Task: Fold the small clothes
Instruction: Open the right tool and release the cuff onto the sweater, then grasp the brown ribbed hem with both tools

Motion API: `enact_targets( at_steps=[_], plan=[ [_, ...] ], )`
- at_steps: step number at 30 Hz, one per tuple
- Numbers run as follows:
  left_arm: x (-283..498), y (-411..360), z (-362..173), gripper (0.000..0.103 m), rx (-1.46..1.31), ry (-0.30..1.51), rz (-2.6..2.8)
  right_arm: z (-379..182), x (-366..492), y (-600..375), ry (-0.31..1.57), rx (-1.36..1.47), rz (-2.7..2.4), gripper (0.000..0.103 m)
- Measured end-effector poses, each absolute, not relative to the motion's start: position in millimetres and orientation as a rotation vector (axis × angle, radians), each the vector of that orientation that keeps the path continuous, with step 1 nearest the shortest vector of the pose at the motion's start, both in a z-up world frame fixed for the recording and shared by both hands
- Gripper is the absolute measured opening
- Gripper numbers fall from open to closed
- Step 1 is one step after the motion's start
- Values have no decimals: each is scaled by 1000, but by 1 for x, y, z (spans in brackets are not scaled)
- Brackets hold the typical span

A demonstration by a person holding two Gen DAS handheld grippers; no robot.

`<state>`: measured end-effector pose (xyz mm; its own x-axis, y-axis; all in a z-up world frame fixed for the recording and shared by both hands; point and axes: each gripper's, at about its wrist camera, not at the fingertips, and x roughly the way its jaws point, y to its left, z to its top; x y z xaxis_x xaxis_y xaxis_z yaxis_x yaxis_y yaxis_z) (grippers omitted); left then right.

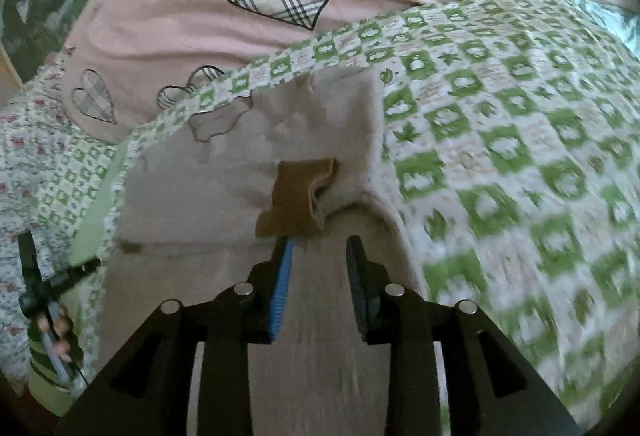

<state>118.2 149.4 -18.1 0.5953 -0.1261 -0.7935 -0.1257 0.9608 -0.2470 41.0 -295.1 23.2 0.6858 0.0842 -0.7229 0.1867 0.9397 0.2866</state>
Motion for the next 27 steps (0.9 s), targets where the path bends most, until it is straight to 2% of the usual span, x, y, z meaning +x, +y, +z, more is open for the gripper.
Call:
enact_targets(
  at_steps=[3,7,10,16,22,27],
  plan=[
    [75,147,-22,53,-298,952,2,23,19,-291,826,348,-39,35],
    [29,143,-27,60,-301,970,-2,17,-11,-287,842,368,-14,44],
    [2,142,-35,68,-312,1000,-10,15,-31,-285,842,368,-8,45],
    [-31,141,-59,68,-347,1075,-42,9,-67,-288,859,390,25,45],
    [-55,127,-61,66,-335,1054,-168,-3,-105,-297,906,426,72,45],
    [-68,125,-64,59,-351,1062,-271,-16,-139,-304,957,461,138,46]
  ],
)
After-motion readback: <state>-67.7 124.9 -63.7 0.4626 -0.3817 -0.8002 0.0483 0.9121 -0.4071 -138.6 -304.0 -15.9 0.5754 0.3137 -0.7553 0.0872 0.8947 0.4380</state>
